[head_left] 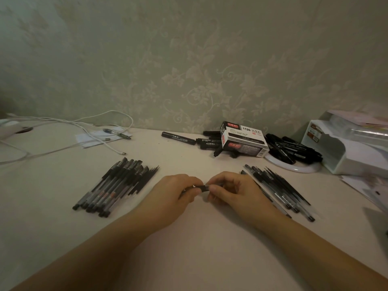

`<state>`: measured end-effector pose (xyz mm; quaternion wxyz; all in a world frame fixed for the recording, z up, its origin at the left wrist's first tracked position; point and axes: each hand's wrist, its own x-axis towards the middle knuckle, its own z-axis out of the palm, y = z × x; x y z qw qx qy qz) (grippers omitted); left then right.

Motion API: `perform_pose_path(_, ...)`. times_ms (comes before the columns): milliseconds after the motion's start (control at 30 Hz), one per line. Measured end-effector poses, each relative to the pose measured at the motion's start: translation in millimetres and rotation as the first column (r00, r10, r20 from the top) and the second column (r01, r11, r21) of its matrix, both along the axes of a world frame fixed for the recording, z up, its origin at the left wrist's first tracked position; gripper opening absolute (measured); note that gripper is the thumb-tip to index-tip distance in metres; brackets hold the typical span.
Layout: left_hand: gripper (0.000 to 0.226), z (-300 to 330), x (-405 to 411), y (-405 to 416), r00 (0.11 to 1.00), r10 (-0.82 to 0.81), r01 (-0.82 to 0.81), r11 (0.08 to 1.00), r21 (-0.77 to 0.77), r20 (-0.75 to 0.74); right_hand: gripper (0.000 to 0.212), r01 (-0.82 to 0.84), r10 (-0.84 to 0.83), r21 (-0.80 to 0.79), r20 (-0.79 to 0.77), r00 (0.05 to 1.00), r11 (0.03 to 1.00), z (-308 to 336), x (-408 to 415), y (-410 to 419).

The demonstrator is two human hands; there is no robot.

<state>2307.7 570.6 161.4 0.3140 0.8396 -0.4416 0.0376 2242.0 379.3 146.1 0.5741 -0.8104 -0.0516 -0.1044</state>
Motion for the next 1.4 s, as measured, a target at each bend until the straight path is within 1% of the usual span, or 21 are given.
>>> perform_pose_path(100, 0.017, 3, -1, 0, 0.999, -0.019, 0.018, 1.0, 0.018, 0.028, 0.009, 0.006, -0.006, -0.005, 0.011, 1.0, 1.0, 1, -1, 2)
perform_pose_path(300, 0.026, 5, -4, -2, 0.999, -0.033, 0.033, 0.999, 0.006, 0.031, 0.007, 0.019, -0.017, -0.055, 0.025, 1.0, 0.998, 2, -1, 1)
perform_pose_path(467, 0.022, 5, -4, -1, 0.999, -0.042, 0.043, 0.999, -0.031, 0.024, 0.008, 0.024, -0.021, -0.047, 0.053, 0.998, 0.999, 2, -1, 1)
perform_pose_path(567, 0.019, 5, -4, -2, 0.998, -0.032, 0.034, 0.998, -0.047, 0.047, 0.008, 0.031, -0.029, -0.03, 0.065, 0.997, 0.999, 1, 0, 1)
perform_pose_path(633, 0.016, 4, -4, -2, 0.998, 0.005, 0.0, 0.997, -0.077, 0.059, 0.01, 0.056, -0.052, -0.047, 0.089, 0.995, 0.997, 0, 2, 3)
perform_pose_path(700, 0.016, 3, -4, -3, 0.995, 0.073, -0.064, 0.989, -0.132, 0.064, 0.018, 0.108, -0.096, -0.108, 0.11, 0.989, 0.988, -3, 4, 5)
perform_pose_path(767, 0.017, 5, 0, -2, 0.98, 0.183, -0.165, 0.967, -0.192, 0.081, 0.027, 0.159, -0.147, -0.124, 0.096, 0.984, 0.98, -4, 5, 6)
perform_pose_path(833, 0.017, 10, 8, 8, 0.926, 0.35, -0.319, 0.926, -0.205, 0.139, 0.026, 0.209, -0.201, -0.106, 0.082, 0.976, 0.972, -5, 5, 5)
perform_pose_path(933, 0.017, 19, 27, 33, 0.783, 0.591, -0.582, 0.806, -0.11, 0.193, 0.02, 0.245, -0.236, -0.115, 0.086, 0.968, 0.963, -5, 5, 4)
perform_pose_path(967, 0.017, 22, 32, 42, 0.742, 0.645, -0.645, 0.761, -0.066, 0.184, 0.019, 0.238, -0.228, -0.125, 0.085, 0.97, 0.963, -5, 5, 5)
perform_pose_path(1033, 0.015, 24, 39, 54, 0.686, 0.709, -0.72, 0.694, 0.013, 0.16, 0.019, 0.221, -0.212, -0.141, 0.079, 0.974, 0.965, -5, 4, 7)
perform_pose_path(1100, 0.014, 23, 41, 58, 0.666, 0.731, -0.744, 0.664, 0.071, 0.149, 0.019, 0.225, -0.215, -0.144, 0.076, 0.974, 0.964, -4, 3, 7)
perform_pose_path(1233, 0.013, 19, 40, 56, 0.677, 0.719, -0.736, 0.657, 0.165, 0.154, 0.015, 0.247, -0.236, -0.154, 0.086, 0.968, 0.957, -3, 2, 8)
perform_pose_path(1400, 0.016, 18, 39, 54, 0.677, 0.714, -0.736, 0.65, 0.189, 0.18, 0.009, 0.278, -0.254, -0.262, 0.122, 0.959, 0.924, -1, 1, 9)
